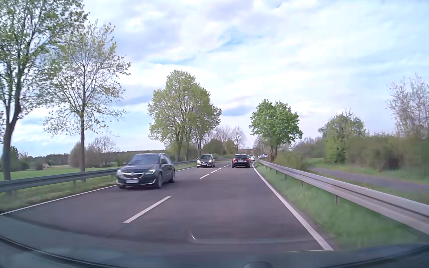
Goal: Follow the waypoints while adhering to traffic rules and regulations
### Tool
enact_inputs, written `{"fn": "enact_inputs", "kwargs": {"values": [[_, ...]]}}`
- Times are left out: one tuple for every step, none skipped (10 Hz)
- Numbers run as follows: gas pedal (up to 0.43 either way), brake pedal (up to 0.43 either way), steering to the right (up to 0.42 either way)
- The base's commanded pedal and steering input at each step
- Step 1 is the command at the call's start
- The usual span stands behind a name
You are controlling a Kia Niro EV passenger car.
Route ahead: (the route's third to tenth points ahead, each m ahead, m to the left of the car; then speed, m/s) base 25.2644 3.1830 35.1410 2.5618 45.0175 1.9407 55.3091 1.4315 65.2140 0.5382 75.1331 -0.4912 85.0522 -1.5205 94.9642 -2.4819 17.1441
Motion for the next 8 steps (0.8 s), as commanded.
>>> {"fn": "enact_inputs", "kwargs": {"values": [[0.0, 0.0, 0.004], [0.0, 0.0, 0.004], [0.0, 0.0, 0.003], [0.0, 0.0, 0.004], [0.0, 0.0, 0.004], [0.0, 0.0, 0.003], [0.0, 0.0, 0.002], [0.0, 0.0, 0.001]]}}
